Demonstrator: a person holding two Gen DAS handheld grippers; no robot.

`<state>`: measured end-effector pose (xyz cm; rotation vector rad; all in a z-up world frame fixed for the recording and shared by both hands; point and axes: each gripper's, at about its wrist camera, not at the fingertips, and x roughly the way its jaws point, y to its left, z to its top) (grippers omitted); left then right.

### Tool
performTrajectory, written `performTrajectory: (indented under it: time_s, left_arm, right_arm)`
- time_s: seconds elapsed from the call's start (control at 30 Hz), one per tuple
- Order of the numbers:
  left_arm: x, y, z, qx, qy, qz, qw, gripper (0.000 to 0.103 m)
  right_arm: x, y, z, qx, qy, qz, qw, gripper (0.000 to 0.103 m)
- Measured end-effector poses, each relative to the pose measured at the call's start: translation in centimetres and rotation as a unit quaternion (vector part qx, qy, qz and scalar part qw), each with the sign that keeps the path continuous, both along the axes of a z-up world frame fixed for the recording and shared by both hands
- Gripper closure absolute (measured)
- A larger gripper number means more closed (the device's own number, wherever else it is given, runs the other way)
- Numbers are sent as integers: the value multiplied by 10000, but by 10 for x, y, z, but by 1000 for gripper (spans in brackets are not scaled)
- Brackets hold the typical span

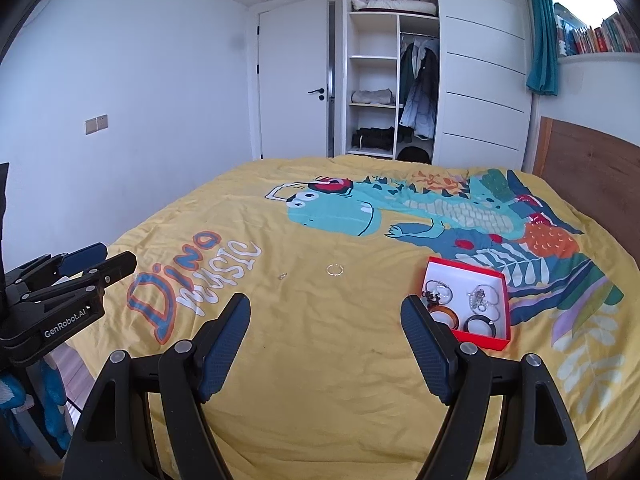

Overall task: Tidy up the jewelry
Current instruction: 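Lift both open tools back toward the small ring and second hoop earring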

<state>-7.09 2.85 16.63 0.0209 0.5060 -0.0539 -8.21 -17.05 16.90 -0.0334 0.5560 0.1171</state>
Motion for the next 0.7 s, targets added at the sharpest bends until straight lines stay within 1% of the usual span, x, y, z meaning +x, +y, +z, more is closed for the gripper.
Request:
performTrajectory:
  time_s: [0.13, 0.27, 0.43, 0.7]
  left_arm:
    - [6, 3, -1, -32, 47, 9, 10000, 57]
    - [19, 3, -10, -90, 224, -38, 9997, 57]
    - [44, -1, -27, -187, 536, -156, 9983, 57]
    - [88, -10, -55, -249, 962, -187, 9949, 57]
  right_arm:
    - [11, 3, -7, 9, 98, 51, 9999, 26]
    - [24, 5, -21, -12, 270, 104, 9996, 26]
    - [43, 4, -36, 4, 465, 86, 9989, 26]
    - [84, -5, -56, 104, 701, 57, 9975, 26]
